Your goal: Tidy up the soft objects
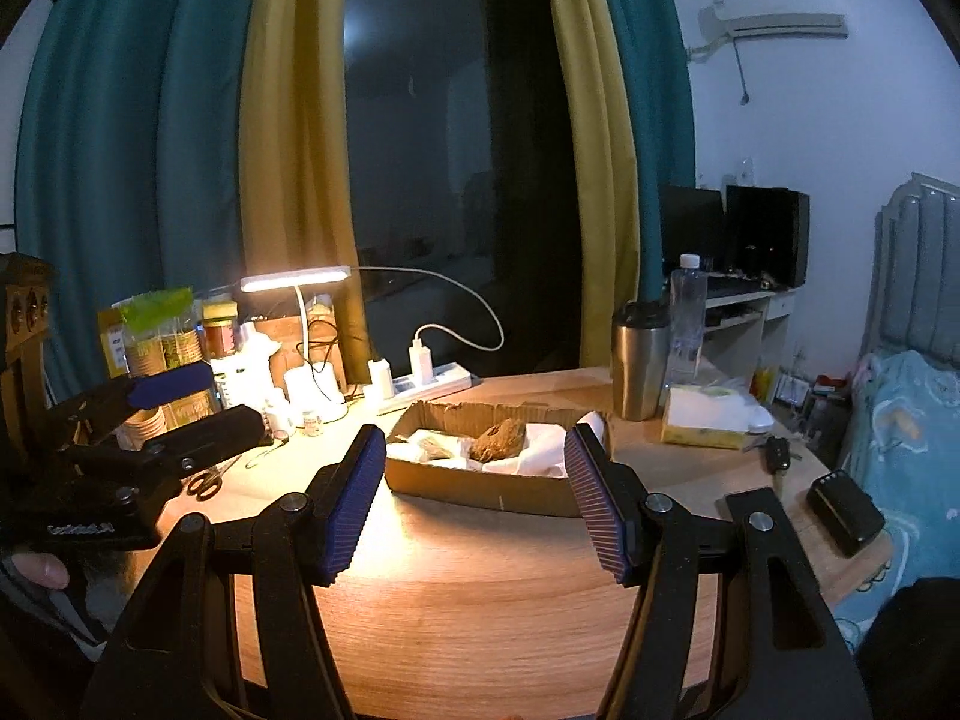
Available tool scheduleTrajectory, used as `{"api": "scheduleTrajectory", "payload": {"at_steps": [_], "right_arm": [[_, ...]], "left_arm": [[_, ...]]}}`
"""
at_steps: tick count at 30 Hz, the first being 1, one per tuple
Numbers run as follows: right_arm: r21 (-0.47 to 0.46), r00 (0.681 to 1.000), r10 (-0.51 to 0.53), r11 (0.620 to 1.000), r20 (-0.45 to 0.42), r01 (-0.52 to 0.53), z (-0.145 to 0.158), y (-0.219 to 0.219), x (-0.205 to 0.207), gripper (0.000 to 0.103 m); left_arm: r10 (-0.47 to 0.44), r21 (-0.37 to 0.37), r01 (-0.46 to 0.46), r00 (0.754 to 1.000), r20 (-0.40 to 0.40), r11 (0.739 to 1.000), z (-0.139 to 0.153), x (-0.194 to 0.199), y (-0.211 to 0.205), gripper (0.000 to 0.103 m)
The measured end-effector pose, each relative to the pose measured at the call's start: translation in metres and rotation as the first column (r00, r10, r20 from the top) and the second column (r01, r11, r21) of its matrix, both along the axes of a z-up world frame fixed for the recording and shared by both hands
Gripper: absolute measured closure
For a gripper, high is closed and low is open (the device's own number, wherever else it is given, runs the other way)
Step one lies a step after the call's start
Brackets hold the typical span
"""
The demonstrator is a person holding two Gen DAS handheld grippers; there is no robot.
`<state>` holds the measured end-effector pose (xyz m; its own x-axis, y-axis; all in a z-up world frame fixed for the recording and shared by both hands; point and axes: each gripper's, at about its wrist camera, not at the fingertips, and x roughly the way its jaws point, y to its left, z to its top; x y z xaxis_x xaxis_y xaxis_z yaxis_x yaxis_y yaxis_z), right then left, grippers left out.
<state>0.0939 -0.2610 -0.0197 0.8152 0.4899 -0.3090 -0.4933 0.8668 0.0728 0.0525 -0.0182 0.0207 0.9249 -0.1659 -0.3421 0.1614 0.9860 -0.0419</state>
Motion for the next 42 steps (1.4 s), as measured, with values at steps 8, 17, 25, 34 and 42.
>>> {"api": "scheduleTrajectory", "payload": {"at_steps": [8, 17, 25, 34, 42], "right_arm": [[-0.022, 0.998, -0.056, 0.998, 0.013, 0.056, 0.009, -0.005, -0.007, 0.019], [-0.029, 0.999, -0.05, 0.998, 0.014, 0.05, 0.01, -0.004, -0.006, 0.019], [-0.034, 0.999, -0.044, 0.998, 0.009, 0.044, 0.007, -0.001, -0.007, 0.019], [-0.034, 0.999, -0.045, 0.998, 0.009, 0.046, 0.007, -0.001, -0.007, 0.019], [-0.034, 0.999, -0.046, 0.998, 0.008, 0.046, 0.007, -0.001, -0.007, 0.019]], "left_arm": [[0.022, 0.01, -0.023, 0.998, 0.051, 1.0, 0.014, -0.013, -0.004, 0.001], [0.033, 0.012, -0.033, 0.998, 0.058, 0.999, 0.016, -0.017, -0.007, 0.001], [0.038, -0.002, -0.038, 0.998, 0.053, 0.999, 0.014, -0.016, -0.005, 0.001], [0.034, -0.001, -0.034, 0.998, 0.058, 0.999, 0.013, -0.017, -0.005, 0.001], [0.033, -0.001, -0.033, 0.998, 0.059, 0.999, 0.013, -0.018, -0.005, 0.001]]}}
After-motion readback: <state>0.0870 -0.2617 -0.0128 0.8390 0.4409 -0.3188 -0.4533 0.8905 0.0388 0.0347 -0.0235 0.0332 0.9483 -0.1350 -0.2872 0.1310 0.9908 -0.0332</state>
